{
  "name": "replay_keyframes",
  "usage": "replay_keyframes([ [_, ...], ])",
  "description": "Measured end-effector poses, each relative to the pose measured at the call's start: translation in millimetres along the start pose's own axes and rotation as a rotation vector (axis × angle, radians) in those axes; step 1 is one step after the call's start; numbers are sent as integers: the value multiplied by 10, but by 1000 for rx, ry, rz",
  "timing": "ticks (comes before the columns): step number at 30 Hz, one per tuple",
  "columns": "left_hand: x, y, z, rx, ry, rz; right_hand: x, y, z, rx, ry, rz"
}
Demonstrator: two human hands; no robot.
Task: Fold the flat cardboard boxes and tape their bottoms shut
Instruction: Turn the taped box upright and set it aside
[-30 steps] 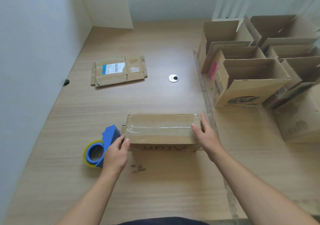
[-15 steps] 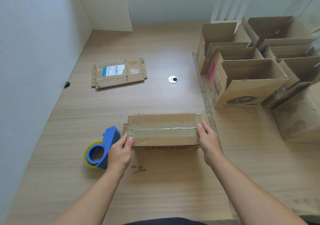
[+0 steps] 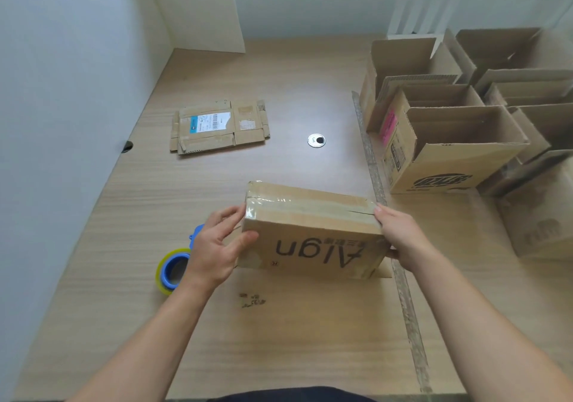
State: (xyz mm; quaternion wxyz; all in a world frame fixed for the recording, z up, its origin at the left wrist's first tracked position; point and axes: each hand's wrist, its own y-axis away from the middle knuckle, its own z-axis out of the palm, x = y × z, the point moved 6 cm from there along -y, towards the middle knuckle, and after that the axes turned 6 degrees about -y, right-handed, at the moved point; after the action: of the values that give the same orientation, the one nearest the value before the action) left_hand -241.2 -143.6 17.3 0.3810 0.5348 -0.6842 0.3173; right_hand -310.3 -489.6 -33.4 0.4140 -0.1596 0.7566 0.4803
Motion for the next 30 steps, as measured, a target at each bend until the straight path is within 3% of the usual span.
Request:
replay_keyframes([
  [6,300,-7,60,-69,112,38,16,-64,-95,-71,38,165],
  [11,396,-39,50,-130,300,-41,26,-69,-86,-85,-3,176],
  [15,537,-114,35,-54,335,-63,44,-14,-43,-100,-41,144],
  [23,818,-35,-43,279,-46,255,15,119,112,-71,-154,101],
  [30,810,-58,-86,216,-181,451,3,150,56,-27,-184,85],
])
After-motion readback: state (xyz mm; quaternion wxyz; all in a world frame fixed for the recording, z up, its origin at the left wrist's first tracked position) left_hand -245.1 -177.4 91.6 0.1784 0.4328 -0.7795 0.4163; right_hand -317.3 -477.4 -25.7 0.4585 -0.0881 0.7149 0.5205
